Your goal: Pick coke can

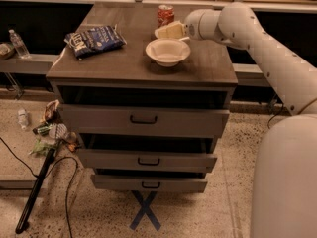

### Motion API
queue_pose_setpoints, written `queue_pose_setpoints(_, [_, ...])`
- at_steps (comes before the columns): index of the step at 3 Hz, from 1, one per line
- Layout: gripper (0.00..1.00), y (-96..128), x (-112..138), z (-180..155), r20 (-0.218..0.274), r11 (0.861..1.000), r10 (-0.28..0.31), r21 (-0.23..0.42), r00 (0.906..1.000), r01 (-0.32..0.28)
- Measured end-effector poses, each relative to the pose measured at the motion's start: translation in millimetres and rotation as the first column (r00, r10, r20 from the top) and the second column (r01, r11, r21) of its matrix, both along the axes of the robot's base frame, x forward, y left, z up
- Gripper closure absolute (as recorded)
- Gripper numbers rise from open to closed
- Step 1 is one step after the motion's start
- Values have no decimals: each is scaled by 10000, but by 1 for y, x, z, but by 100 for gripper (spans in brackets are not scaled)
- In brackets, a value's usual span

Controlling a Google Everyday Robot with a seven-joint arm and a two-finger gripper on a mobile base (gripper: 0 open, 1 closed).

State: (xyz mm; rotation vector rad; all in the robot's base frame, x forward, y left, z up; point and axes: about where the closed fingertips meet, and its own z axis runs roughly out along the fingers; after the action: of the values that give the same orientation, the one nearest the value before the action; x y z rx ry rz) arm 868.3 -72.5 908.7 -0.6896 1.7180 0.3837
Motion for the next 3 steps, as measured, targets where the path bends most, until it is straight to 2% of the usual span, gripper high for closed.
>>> queue_pose_setpoints(1, [0, -2, 24, -4, -202, 9976, -398, 568, 9990, 409])
queue_pose_setpoints(2, [0, -1, 45, -6, -475, 9939, -502, 963, 9976, 546])
queue_pose_setpoints(3, [0, 7, 61, -8, -611, 9929, -343, 1113, 9975, 410])
